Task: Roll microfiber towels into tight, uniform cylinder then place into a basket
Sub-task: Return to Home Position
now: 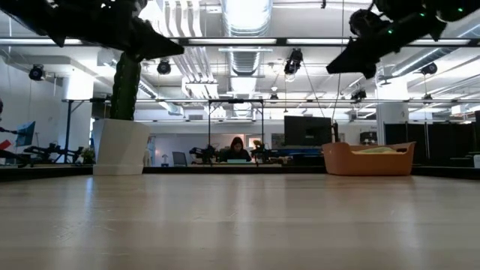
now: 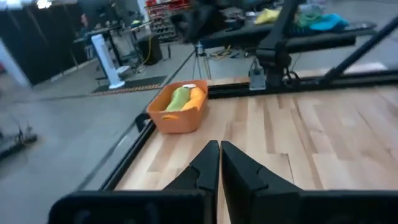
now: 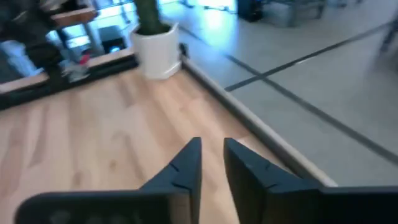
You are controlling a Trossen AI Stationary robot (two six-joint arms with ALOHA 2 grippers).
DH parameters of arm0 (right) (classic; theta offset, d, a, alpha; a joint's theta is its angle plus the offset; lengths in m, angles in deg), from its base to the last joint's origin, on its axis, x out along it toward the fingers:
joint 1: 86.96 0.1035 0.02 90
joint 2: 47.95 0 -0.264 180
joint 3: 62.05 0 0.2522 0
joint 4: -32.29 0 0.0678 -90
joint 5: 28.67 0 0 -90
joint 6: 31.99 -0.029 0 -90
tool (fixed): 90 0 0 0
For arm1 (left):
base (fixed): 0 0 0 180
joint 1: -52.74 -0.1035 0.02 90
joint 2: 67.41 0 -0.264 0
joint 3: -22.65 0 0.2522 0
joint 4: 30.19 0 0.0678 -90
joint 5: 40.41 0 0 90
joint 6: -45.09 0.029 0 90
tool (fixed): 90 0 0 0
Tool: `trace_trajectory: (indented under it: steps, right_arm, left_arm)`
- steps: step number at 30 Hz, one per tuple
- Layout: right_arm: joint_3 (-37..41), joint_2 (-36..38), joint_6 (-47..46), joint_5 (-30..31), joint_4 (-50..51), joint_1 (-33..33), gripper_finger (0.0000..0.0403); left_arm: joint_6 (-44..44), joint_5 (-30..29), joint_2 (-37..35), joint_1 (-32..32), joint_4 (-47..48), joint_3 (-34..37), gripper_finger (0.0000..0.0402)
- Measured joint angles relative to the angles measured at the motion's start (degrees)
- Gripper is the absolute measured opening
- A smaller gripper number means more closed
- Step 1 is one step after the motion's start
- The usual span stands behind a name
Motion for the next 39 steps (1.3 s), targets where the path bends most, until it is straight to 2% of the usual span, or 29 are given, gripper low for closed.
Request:
trace_trajectory:
  steps: [3, 6, 9, 16, 21, 23, 27, 31, 34, 39]
  right_arm:
    - [5.9, 3.6, -0.3, 0.7, -2.2, 3.7, 0.0041]
    - [13.6, 7.0, -0.8, 5.3, -6.7, 7.8, 0.0022]
    - [21.4, 11.0, -1.0, 8.7, -15.3, 10.6, 0.0011]
    - [37.8, 20.7, -4.1, 9.2, -36.1, 11.9, 0.0009]
    - [38.6, 23.6, -6.8, 7.2, -28.2, 12.1, 0.0009]
    - [38.6, 23.7, -7.3, 4.7, -27.0, 12.3, 0.0009]
    - [38.6, 23.7, -5.7, 1.9, -26.8, 12.6, 0.0009]
    - [38.6, 23.6, -5.2, 1.3, -29.2, 12.7, 0.0009]
    - [38.6, 23.5, -6.7, 0.2, -32.1, 12.9, 0.0009]
    - [38.6, 23.0, -7.1, -0.3, -29.7, 15.0, 0.0009]
  left_arm:
    - [-2.5, 0.2, -4.8, -2.4, 7.6, 0.1, 0.0000]
    - [-4.6, -3.9, -9.8, -3.1, 13.2, 2.0, 0.0000]
    - [-6.6, -4.6, -15.7, -3.1, 13.2, 6.2, 0.0000]
    - [-12.6, -3.1, -29.3, -3.3, 10.1, 19.0, 0.0000]
    - [-17.6, -3.8, -43.4, -3.2, 12.2, 26.9, 0.0000]
    - [-19.6, -3.1, -47.7, -3.2, 13.9, 26.8, 0.0000]
    - [-18.5, -0.8, -47.3, -1.9, 13.8, 27.1, 0.0000]
    - [-19.0, -4.1, -46.0, -1.8, 13.3, 27.1, 0.0000]
    - [-20.2, -4.3, -45.1, -0.9, 13.2, 27.1, 0.0000]
    - [-18.5, -6.9, -43.3, 1.7, 12.7, 27.1, 0.0000]
